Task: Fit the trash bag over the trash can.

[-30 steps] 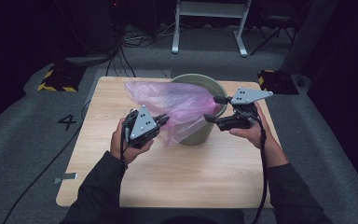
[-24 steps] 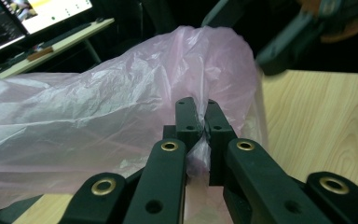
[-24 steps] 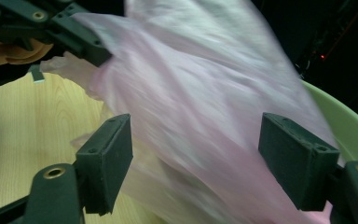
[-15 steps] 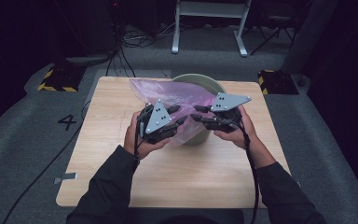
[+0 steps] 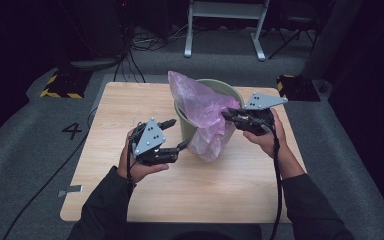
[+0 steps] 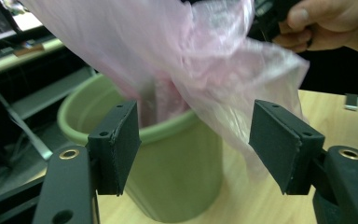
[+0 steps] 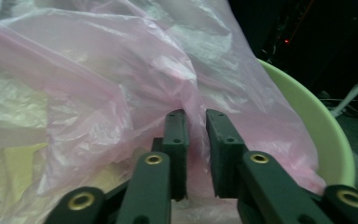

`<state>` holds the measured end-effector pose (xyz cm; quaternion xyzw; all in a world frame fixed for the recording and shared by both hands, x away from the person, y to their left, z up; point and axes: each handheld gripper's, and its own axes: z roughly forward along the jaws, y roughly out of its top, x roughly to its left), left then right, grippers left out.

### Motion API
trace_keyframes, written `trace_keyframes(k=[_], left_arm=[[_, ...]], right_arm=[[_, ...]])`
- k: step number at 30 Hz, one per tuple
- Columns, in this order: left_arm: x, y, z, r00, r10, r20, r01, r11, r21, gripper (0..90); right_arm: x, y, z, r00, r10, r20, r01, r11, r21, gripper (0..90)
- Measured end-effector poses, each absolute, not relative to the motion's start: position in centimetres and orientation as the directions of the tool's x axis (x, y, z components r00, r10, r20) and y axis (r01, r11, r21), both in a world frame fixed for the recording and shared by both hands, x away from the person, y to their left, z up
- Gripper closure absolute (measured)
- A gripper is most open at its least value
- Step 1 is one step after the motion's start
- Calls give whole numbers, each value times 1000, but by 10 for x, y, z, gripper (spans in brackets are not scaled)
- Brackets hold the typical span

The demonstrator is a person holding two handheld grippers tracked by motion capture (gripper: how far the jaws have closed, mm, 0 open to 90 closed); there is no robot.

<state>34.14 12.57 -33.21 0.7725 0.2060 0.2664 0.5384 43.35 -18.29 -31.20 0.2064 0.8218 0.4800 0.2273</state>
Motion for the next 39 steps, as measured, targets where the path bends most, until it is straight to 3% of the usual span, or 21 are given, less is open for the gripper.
trace_keyframes(k=[6,12,18,23,24,25,27,35,39], left_arm=[[330,112,-335,823,551,140,29,-287,957,292],[323,87,-339,831,533,159,36,-336,941,270],[337,82,-344,809,562,172,52,-359,932,478],[347,85,-346,802,571,176,51,-359,932,650],[347,85,-346,802,571,176,51,-359,932,694],[349,85,-346,801,568,188,41,-366,930,737],[351,86,-346,800,568,193,38,-370,928,804],[358,89,-346,800,569,192,40,-370,928,876],[358,88,-346,797,570,198,36,-373,927,894]], right_arm=[[431,-184,-314,-786,586,-197,124,461,879,760],[428,-183,-314,-785,587,-199,118,456,882,733],[425,-186,-315,-799,574,-178,114,435,893,639],[418,-186,-314,-818,548,-173,105,438,893,476],[418,-186,-314,-818,548,-173,105,438,893,476],[413,-187,-312,-833,527,-167,87,425,901,406],[408,-189,-309,-845,504,-178,63,425,903,413],[384,-177,-302,-901,384,-201,-19,429,903,320],[377,-167,-302,-903,373,-215,-34,436,899,304]])
